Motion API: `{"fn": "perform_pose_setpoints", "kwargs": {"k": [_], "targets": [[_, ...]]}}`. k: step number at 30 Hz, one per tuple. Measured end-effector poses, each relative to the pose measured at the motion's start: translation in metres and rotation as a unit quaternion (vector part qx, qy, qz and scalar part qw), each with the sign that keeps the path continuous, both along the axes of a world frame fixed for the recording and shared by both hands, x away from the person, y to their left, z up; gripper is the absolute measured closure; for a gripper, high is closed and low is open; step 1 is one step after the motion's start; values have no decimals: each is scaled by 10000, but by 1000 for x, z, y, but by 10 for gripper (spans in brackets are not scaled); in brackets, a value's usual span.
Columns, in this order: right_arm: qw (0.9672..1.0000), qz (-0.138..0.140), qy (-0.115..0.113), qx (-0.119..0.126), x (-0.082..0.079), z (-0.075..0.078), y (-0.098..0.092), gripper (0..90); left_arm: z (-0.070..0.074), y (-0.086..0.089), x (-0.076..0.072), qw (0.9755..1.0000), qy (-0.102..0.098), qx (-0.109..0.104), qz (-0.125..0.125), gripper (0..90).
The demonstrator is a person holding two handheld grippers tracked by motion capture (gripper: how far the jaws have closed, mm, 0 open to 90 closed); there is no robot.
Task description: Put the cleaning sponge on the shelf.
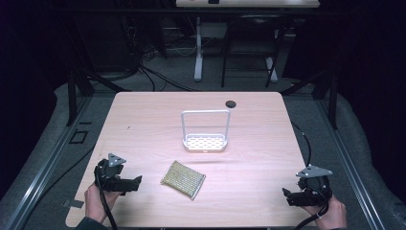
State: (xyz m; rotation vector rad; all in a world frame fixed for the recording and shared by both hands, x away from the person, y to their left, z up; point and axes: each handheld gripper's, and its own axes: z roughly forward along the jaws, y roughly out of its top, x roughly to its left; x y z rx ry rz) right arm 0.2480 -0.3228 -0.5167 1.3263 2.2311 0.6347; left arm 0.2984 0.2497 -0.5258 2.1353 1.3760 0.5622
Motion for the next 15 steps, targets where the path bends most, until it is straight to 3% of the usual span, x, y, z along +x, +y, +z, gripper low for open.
{"fn": "perform_pose_setpoints", "kwargs": {"k": [2,3,10,15], "targets": [[10000,18,24,18,0,-3,-1,96,0,-1,1,10000,6,-13,7,0],[9999,39,142,56,0,-4,-3,91,-1,-2,3,10000,35,21,-36,0],[9995,143,151,248,1,-1,1,72,-5,-4,5,9998,149,98,-115,0],[9990,346,208,208,6,-2,9,58,-7,-6,6,9997,154,123,-140,0]]}}
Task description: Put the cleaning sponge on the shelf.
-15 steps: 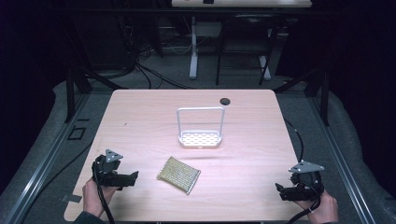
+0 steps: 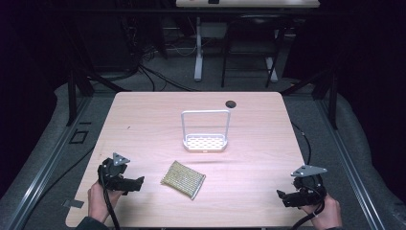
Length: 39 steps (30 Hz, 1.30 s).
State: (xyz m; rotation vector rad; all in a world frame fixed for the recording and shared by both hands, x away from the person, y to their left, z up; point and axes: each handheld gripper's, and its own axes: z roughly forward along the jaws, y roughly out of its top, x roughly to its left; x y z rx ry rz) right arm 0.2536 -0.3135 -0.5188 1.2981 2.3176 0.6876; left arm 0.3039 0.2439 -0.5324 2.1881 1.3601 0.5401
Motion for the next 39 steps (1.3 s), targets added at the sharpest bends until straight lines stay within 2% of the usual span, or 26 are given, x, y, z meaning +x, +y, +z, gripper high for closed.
{"fn": "perform_pose_setpoints", "kwargs": {"k": [2,8,12,15,20,26,34,39], "targets": [[10000,63,15,15,3,0,5,55,-1,0,-1,10000,43,49,-13,0],[9997,234,46,-42,6,-1,14,54,-1,-2,-2,9999,12,105,-54,0],[9995,305,71,12,9,0,19,48,-3,-1,-3,9997,91,179,-121,0],[9993,379,43,-6,9,2,24,48,-4,-1,-5,9999,66,135,-82,0],[9980,624,10,-29,17,7,41,43,-4,-3,-6,9997,93,174,-137,0],[9955,936,66,-122,23,6,60,38,-4,-4,-6,9997,108,174,-123,0],[9931,1164,104,-125,27,7,80,30,-4,-4,-7,9996,144,201,-161,0],[9895,1443,80,-67,32,10,100,29,-4,-5,-7,9995,147,212,-185,0]]}}
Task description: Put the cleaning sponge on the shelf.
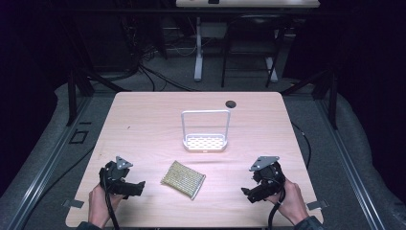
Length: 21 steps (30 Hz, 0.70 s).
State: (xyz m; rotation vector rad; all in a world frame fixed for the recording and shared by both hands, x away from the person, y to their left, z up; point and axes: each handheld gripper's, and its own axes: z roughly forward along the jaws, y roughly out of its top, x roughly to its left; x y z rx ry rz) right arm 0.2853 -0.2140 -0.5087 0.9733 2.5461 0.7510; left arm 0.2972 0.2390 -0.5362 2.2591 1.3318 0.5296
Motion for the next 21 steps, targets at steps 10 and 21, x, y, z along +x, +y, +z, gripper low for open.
{"fn": "perform_pose_setpoints", "kwargs": {"k": [10,21], "targets": [[9993,375,20,8,10,2,32,29,0,2,-1,10000,-21,-53,5,0],[9964,839,120,64,25,2,80,0,0,3,-1,10000,4,-66,-15,0]]}}
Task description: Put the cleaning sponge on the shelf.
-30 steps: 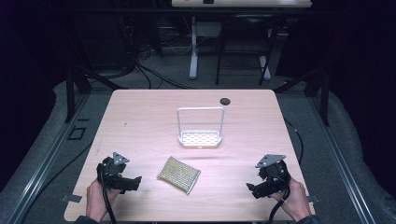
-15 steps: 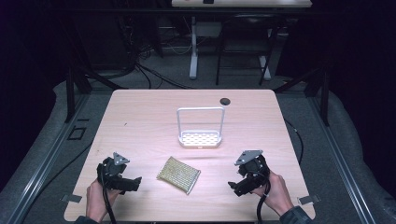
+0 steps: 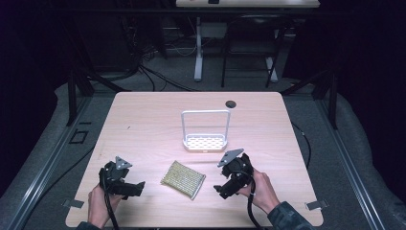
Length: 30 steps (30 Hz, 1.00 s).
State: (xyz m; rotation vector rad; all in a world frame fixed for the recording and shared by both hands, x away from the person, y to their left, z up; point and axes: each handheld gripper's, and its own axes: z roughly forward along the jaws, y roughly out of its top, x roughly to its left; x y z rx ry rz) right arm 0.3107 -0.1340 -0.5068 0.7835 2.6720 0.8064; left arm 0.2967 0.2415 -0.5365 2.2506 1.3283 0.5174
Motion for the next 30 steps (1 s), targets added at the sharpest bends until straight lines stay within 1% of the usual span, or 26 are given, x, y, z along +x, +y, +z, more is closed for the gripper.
{"fn": "perform_pose_setpoints", "kwargs": {"k": [5,7,8,9,10,11,12,13,14,15,17,18,19,21,27,30], "targets": [[9997,193,154,80,5,-3,19,0,0,0,1,10000,-4,-11,-7,0],[9994,277,192,109,7,-4,28,0,0,0,0,10000,-1,-8,-15,0],[9994,277,192,109,7,-4,28,0,-1,0,0,10000,8,-9,-19,0],[9992,337,201,120,8,-5,32,0,-1,0,0,10000,4,-2,-28,0],[9990,387,213,111,8,-6,36,0,-1,0,0,10000,-2,-6,-40,0],[9985,483,247,100,9,-9,45,0,-1,0,-1,10000,-5,-10,-40,0],[9985,483,247,100,9,-9,45,0,-1,0,-1,10000,-5,-10,-40,0],[9980,547,301,58,9,-13,53,0,-1,1,-2,10000,18,-5,-28,0],[9980,547,301,58,9,-13,53,0,-1,1,-2,10000,18,-5,-28,0],[9974,621,359,25,10,-18,60,0,0,1,-2,10000,-8,-8,-20,0],[9972,631,396,22,10,-20,63,0,0,1,-2,10000,-21,-15,-23,0],[9968,692,405,-37,11,-25,70,0,0,0,-2,10000,-9,-6,-35,0],[9967,682,427,-44,11,-26,72,0,-1,0,-2,10000,-32,7,-49,0],[9964,717,452,-68,12,-31,78,0,-1,-1,-2,10000,11,11,-74,0],[9959,715,539,-145,15,-39,87,0,-1,-2,-2,10000,-2,12,-73,0],[9956,718,572,-161,16,-43,91,0,-1,-2,-2,10000,40,17,-85,0]]}}
